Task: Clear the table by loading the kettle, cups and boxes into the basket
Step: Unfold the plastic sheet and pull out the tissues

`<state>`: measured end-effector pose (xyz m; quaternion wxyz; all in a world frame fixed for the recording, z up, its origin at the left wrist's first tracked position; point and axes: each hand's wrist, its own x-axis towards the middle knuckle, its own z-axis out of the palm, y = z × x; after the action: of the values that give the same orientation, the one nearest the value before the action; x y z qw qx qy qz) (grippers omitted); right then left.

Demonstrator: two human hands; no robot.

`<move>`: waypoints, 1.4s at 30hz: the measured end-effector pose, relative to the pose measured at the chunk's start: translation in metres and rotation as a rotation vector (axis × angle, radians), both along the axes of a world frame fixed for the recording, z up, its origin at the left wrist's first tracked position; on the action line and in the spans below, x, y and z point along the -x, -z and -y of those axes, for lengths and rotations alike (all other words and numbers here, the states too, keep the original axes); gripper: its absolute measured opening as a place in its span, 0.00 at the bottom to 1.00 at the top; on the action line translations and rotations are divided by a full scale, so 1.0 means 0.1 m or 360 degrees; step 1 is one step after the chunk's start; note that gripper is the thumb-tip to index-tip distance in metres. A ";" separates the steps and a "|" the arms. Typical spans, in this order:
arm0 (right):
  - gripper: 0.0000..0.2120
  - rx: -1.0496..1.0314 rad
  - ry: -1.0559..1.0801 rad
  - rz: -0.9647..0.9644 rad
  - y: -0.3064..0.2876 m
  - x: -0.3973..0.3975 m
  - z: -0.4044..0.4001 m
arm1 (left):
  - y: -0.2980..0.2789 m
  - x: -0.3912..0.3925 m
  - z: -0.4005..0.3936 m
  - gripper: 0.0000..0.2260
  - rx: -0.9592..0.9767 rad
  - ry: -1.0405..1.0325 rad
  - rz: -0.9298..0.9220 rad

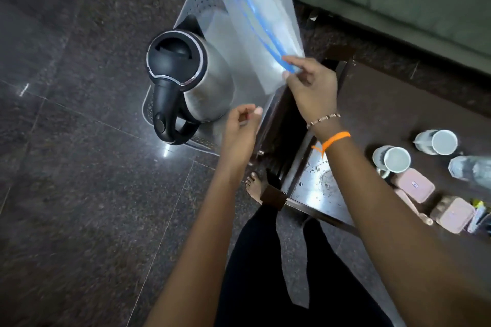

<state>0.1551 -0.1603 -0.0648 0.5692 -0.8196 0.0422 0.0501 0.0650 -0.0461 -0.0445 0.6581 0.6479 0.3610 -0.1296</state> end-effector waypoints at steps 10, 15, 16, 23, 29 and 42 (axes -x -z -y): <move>0.17 -0.0050 -0.0026 -0.0178 -0.42 1.40 1.25 | -0.31 0.14 0.98 0.20 -0.0192 0.0064 -0.0092; 0.14 0.0054 -0.0218 -0.0212 -0.58 1.74 2.05 | -0.32 0.49 1.77 0.06 -0.0133 0.0189 -0.0168; 0.13 0.0094 -0.0264 -0.0233 -0.61 1.78 2.23 | -0.31 0.56 1.95 0.06 -0.0101 0.0237 -0.0178; 0.16 0.0443 0.0069 -0.0159 -0.60 1.97 3.28 | -0.40 0.96 3.12 0.08 0.0067 0.0646 -0.0060; 0.13 0.0044 0.0172 -0.0412 -0.58 2.05 3.83 | -0.43 1.12 3.67 0.09 0.0051 0.0834 -0.0034; 0.17 0.1252 0.0318 -0.0383 -0.84 2.26 4.33 | -0.42 1.07 3.97 0.11 -0.0739 0.0937 0.0213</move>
<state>-0.0714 -0.5934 0.0188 0.2062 -0.9546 0.2035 0.0702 -0.0421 -0.4428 -0.0030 0.4505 0.8628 0.1355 -0.1852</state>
